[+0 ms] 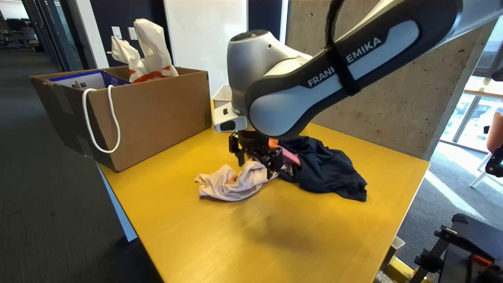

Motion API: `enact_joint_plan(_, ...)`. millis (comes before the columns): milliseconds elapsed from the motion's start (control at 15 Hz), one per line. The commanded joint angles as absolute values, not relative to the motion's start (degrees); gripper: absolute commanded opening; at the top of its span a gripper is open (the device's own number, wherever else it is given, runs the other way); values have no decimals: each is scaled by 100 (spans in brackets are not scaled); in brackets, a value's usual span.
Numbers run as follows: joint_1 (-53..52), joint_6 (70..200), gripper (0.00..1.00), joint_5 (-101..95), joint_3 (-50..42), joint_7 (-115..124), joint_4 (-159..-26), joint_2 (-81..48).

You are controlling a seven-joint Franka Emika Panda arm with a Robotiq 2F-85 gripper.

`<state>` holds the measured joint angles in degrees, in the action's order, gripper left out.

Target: Pile all the clothes together

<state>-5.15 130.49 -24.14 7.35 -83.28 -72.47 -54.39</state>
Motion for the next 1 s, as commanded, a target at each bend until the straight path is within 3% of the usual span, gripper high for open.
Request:
enact_joint_plan(0,-459,12824,100,-2098,974,-9522,-6595,-5844)
enact_joint_plan(733,-596,11881,100,-1614,681,-10654,-5043,-6974)
enact_joint_plan(800,-607,11817,77,-1607,666,-10678,-4948,-7034)
enact_joint_plan(933,-629,11703,65,-1577,643,-10708,-4747,-7157)
